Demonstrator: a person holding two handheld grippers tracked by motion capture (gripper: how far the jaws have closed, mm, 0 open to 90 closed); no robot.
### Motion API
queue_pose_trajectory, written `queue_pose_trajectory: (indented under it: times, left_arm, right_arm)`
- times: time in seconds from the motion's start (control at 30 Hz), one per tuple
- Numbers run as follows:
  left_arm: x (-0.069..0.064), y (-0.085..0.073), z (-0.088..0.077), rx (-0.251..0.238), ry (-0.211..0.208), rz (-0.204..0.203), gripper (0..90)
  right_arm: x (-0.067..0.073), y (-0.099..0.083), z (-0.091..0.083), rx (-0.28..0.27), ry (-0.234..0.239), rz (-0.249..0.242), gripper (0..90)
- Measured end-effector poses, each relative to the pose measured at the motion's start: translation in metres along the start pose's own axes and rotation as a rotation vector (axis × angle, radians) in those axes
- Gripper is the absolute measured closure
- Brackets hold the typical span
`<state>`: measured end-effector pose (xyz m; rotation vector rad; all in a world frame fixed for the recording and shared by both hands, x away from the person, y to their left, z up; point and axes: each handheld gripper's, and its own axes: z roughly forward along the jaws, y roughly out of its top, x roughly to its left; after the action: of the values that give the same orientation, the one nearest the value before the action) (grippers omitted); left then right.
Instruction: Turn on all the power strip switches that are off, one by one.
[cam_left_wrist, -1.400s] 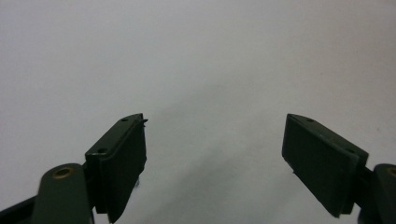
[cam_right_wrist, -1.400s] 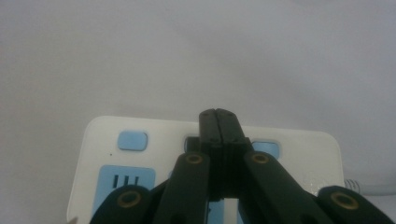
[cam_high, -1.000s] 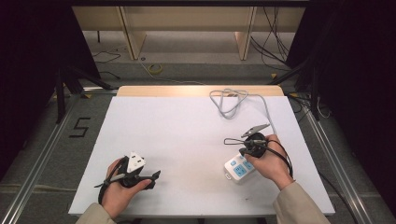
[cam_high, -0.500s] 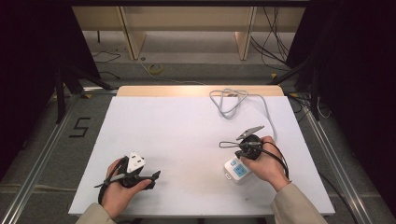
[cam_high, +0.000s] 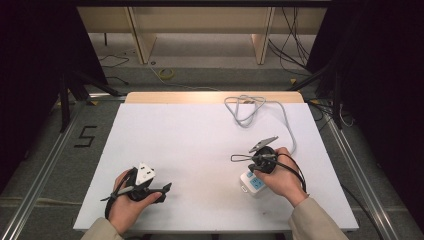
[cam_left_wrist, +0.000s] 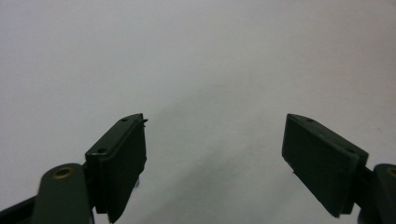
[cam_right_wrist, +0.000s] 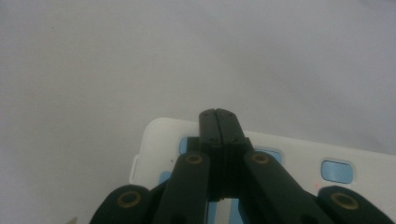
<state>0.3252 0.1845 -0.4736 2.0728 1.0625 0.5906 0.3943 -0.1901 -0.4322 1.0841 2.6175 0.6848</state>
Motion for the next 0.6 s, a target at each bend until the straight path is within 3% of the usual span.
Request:
queue_pose_trajectory:
  times: [0.6]
  left_arm:
    - [0.0001,-0.0001,-0.0003,-0.001,0.000,0.000,21.7]
  right_arm:
    - [0.0060,0.0008,0.0054,0.021,0.021,-0.015,90.0]
